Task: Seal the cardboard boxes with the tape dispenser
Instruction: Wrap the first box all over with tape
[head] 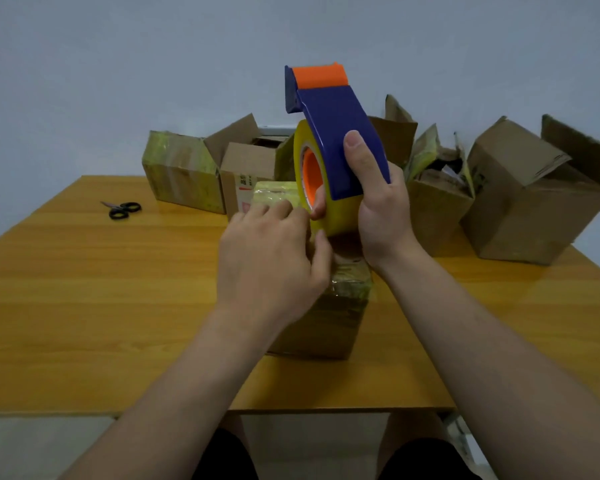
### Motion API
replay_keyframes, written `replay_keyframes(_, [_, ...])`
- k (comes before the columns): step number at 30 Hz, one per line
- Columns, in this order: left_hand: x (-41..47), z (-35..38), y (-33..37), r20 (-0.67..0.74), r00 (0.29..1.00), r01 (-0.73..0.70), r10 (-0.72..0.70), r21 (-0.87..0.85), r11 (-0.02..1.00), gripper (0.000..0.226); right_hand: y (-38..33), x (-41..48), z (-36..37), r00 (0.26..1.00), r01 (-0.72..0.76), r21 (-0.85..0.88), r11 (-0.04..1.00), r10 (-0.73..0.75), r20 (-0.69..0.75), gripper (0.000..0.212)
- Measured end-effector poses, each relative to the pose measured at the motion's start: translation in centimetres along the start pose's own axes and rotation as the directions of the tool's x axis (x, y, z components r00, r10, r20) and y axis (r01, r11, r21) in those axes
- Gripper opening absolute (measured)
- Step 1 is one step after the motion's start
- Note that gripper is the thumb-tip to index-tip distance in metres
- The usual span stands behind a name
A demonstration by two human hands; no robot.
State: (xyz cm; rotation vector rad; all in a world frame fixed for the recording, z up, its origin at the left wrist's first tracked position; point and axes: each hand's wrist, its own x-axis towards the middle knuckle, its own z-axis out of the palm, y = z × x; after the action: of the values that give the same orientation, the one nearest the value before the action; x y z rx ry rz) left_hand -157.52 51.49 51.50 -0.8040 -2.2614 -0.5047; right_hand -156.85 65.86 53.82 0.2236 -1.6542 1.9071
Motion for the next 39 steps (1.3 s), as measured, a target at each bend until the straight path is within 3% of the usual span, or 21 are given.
replay_keyframes(4, [-1.5, 1.1, -0.7, -0.157, 0.983, -0.108, 0.095, -0.078, 0.991, 0.029, 0.0, -0.2, 0.2, 1.0, 0.007, 0.009, 1.0, -0.007, 0.006, 0.041])
replay_keyframes(9, [-1.3, 0.4, 2.0, 0.007, 0.999, 0.032, -0.032, 0.039, 0.999, 0.033, 0.1, -0.3, 0.1, 0.999, -0.012, 0.022, 1.0, 0.012, -0.036, 0.047])
replay_keyframes(12, [-1.0, 1.1, 3.2, 0.016, 0.998, 0.065, -0.065, 0.016, 0.998, 0.032, 0.1, -0.5, -0.4, 0.994, -0.012, 0.035, 0.999, 0.015, -0.107, 0.037])
replay_keyframes(13, [-1.0, 1.6, 3.1, -0.022, 0.998, 0.052, -0.053, -0.015, 0.999, 0.029, 0.0, -0.6, -0.5, 0.992, -0.005, 0.07, 0.998, 0.013, -0.124, 0.031])
replay_keyframes(16, [-1.5, 2.8, 2.1, -0.148, 0.989, -0.016, 0.009, -0.044, 0.999, 0.033, -0.3, -0.9, -0.6, 0.987, -0.003, 0.098, 0.995, 0.018, -0.158, 0.041])
replay_keyframes(20, [-1.3, 3.2, 1.3, -0.177, 0.98, -0.101, 0.093, -0.038, 0.994, 0.056, -1.3, -0.9, -0.1, 0.979, 0.01, 0.047, 0.999, 0.0, -0.202, 0.038])
replay_keyframes(27, [-0.5, 2.5, -2.4, -0.259, 0.918, -0.33, 0.3, -0.079, 0.941, 0.065, -2.1, -1.1, -1.1, 0.963, 0.038, 0.06, 0.997, -0.02, -0.268, 0.029])
replay_keyframes(30, [-0.6, 2.3, -1.7, -0.16, 0.951, -0.273, 0.264, -0.037, 0.961, 0.068, -2.1, -1.0, -0.9, 0.961, 0.034, 0.042, 0.999, -0.022, -0.276, 0.031])
replay_keyframes(35, [-1.2, 2.4, 1.5, -0.081, 0.994, -0.07, 0.079, 0.11, 0.991, 0.045, -1.7, -0.9, -0.1, 0.961, 0.041, 0.022, 0.999, -0.034, -0.276, 0.043])
replay_keyframes(39, [-2.1, 3.4, 1.8, -0.113, 0.993, -0.037, 0.041, 0.041, 0.998, 0.039, -1.6, -0.8, 0.5, 0.947, 0.055, 0.034, 0.998, -0.041, -0.318, 0.046])
